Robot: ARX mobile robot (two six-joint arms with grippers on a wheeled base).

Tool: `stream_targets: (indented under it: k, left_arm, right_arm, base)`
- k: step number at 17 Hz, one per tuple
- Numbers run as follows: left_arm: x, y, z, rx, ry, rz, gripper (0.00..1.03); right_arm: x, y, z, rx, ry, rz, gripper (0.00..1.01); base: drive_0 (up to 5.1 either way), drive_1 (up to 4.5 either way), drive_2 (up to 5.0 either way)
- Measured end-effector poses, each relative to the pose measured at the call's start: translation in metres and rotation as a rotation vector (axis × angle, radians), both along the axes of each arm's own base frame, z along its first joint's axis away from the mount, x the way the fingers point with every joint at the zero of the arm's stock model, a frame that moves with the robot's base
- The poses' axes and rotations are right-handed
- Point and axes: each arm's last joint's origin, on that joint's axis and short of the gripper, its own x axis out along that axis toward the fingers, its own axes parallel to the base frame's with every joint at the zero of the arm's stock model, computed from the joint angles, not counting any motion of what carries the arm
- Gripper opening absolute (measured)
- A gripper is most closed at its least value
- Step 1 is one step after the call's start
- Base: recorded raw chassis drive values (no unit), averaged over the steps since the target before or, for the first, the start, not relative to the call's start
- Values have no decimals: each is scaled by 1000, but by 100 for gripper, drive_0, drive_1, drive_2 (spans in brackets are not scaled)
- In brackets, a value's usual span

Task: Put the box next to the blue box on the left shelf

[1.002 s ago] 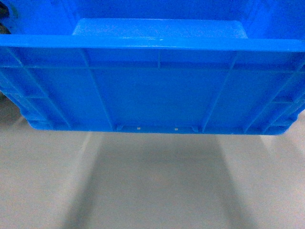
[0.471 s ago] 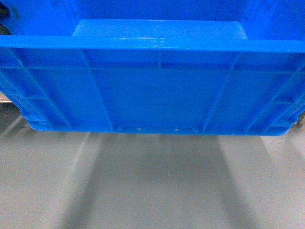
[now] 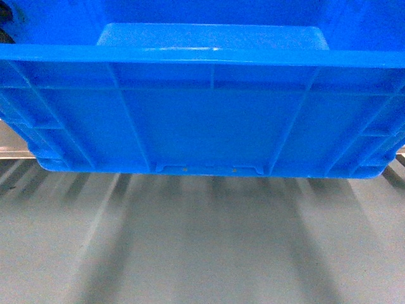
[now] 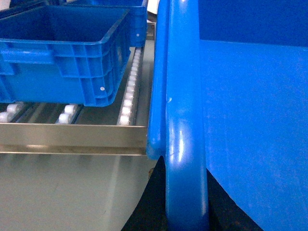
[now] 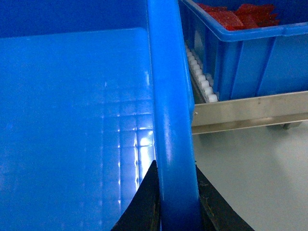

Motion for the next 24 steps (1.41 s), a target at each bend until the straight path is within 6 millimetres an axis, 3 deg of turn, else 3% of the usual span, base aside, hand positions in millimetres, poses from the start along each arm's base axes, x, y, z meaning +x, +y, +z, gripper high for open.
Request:
stream_targets:
  k: [20, 24]
  left_arm:
    - [0, 0, 0, -1, 0, 0, 8]
    - [0, 0, -1, 1, 4, 0, 8]
  right_arm:
    - [0, 0, 0, -1, 1, 0, 10]
    - [1, 0, -2, -1, 4, 0, 10]
  base:
    - [1, 405, -403]
    - [0, 0, 0]
